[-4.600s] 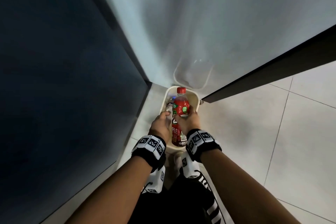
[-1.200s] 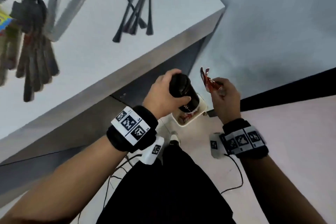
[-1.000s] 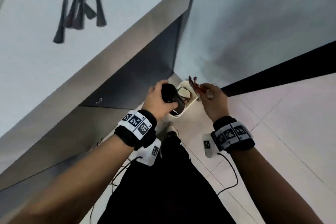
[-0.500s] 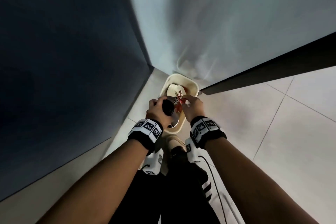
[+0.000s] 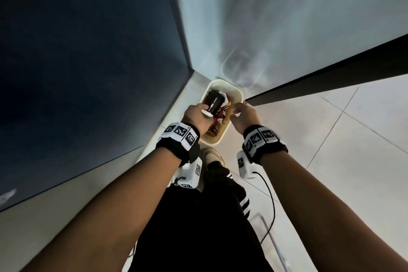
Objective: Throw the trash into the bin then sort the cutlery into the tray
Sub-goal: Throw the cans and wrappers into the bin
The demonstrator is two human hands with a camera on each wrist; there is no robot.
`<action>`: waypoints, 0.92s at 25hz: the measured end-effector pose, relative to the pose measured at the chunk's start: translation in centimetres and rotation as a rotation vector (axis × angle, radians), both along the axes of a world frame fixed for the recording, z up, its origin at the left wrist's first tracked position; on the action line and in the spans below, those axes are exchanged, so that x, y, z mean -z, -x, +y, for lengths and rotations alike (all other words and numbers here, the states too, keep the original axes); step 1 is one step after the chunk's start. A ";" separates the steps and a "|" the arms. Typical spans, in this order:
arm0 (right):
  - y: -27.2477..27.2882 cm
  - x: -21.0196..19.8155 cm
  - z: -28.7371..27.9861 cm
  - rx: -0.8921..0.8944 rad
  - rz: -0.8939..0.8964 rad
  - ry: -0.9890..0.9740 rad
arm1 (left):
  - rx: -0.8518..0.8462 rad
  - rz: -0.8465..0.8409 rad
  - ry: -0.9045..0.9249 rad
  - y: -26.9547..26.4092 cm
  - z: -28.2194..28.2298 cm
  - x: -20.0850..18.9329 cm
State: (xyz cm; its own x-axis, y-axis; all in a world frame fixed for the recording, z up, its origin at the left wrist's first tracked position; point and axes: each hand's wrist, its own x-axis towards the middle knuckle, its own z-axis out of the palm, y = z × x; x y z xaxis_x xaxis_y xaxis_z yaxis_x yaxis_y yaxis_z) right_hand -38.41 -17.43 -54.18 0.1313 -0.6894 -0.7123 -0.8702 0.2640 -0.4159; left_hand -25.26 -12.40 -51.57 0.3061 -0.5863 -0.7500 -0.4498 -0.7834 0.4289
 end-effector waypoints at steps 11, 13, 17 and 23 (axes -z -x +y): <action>-5.3 -32.8 0.4 -0.669 -0.040 0.116 | -0.388 0.044 0.356 -4.2 8.4 -34.8; -7.6 -38.5 1.3 -0.824 -0.102 0.166 | -0.473 -0.001 0.437 -6.2 11.8 -39.7; -13.2 -47.7 4.6 -0.994 -0.331 0.277 | -0.652 -0.186 0.539 -10.5 19.4 -45.9; -22.9 -52.2 11.8 -1.083 -0.557 0.366 | -0.958 -0.373 0.582 -16.9 30.8 -49.6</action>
